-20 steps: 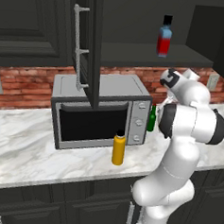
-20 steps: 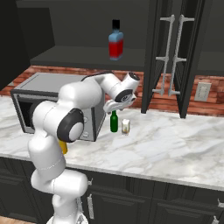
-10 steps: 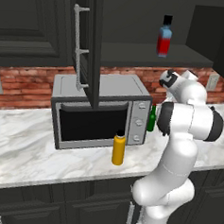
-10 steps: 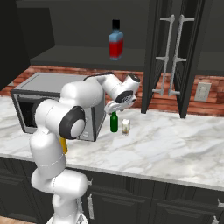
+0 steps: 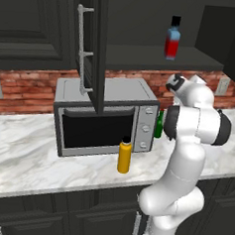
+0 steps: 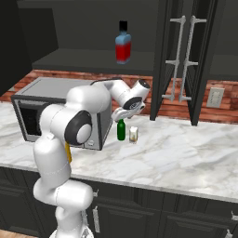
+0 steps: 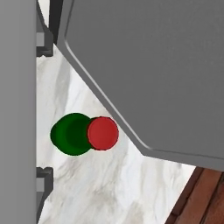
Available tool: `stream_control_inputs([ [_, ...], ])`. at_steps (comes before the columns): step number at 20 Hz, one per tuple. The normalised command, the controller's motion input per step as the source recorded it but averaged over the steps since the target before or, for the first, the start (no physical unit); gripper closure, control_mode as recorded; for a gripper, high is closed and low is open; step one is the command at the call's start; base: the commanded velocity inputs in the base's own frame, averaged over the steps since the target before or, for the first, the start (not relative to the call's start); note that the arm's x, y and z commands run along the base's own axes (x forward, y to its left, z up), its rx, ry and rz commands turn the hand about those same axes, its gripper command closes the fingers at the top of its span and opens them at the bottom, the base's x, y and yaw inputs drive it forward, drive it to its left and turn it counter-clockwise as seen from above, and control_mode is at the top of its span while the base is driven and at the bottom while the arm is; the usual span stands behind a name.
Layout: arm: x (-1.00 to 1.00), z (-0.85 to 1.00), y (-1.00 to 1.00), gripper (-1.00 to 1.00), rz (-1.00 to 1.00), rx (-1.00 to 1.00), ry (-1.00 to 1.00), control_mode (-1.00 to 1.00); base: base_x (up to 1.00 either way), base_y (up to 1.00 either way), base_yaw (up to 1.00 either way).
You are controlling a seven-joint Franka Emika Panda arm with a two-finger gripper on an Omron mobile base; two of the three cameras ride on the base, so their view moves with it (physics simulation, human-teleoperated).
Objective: Sort all alcoholic drinks to one cabinet, and non-alcoholic drinks to the other.
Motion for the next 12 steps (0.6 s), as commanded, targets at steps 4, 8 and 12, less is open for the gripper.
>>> stream_control_inputs([
  [4,0.11,-0.04,-0.01,-1.0,0.01,0.01,0.01,-1.0,0.0,0.0,0.0],
  [8,0.1,-0.01,-0.04,-1.0,0.01,0.02,0.02,-1.0,0.0,0.0,0.0],
  [12,0.11,-0.02,-0.07,-1.0,0.01,0.02,0.02,-1.0,0.0,0.0,0.0],
])
